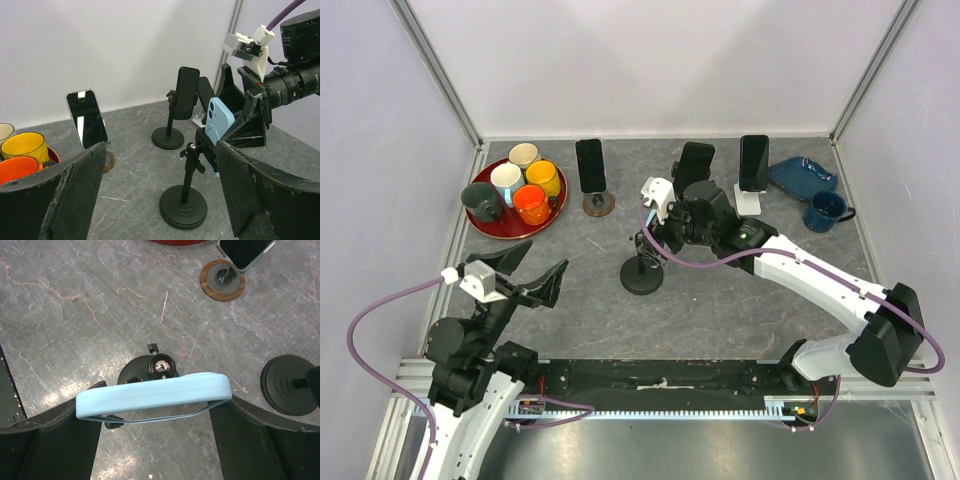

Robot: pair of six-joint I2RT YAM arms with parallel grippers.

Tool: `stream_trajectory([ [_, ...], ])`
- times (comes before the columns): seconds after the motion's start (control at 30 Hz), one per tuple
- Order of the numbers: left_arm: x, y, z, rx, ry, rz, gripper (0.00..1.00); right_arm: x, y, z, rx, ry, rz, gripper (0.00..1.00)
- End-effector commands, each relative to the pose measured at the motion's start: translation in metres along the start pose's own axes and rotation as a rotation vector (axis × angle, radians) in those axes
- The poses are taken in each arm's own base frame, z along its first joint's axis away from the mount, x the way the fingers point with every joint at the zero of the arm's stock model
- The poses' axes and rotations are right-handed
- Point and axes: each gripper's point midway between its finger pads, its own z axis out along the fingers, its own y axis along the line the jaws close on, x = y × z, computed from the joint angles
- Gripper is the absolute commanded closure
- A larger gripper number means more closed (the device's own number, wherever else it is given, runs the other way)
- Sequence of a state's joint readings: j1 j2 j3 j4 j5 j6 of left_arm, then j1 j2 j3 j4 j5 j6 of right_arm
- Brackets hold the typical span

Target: Remove the phone from the phone stand

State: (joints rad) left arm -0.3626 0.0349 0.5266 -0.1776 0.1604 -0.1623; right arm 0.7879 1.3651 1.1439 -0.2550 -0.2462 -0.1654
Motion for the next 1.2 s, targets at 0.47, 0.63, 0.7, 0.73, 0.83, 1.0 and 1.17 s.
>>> stream_trajectory([
  [0.47, 0.001, -0.001, 0.010, 0.019, 0.028, 0.038, 0.04, -0.074, 0.016, -0.039, -0.062, -0.208, -0.053, 0.02],
  [0.63, 0.013, 0.002, 0.016, 0.016, 0.080, 0.027, 0.03, -0.081, 0.015, -0.060, -0.027, -0.249, -0.040, 0.02],
  [0.7, 0.026, 0.004, 0.023, 0.012, 0.131, 0.016, 0.03, -0.083, 0.013, -0.068, 0.003, -0.266, -0.027, 0.02],
  [0.73, 0.030, 0.006, 0.026, 0.005, 0.157, 0.009, 0.02, -0.085, 0.012, -0.078, 0.026, -0.288, -0.026, 0.02],
  [0.83, 0.055, 0.014, 0.035, -0.036, 0.294, -0.023, 0.00, -0.089, 0.007, -0.100, 0.093, -0.359, 0.001, 0.02],
  [1.0, 0.093, 0.013, 0.043, -0.008, 0.463, -0.051, 0.00, -0.083, -0.002, -0.138, 0.209, -0.508, 0.047, 0.02],
  [1.17, 0.125, 0.001, 0.050, 0.073, 0.595, -0.111, 0.00, -0.076, -0.003, -0.150, 0.242, -0.574, 0.101, 0.02],
])
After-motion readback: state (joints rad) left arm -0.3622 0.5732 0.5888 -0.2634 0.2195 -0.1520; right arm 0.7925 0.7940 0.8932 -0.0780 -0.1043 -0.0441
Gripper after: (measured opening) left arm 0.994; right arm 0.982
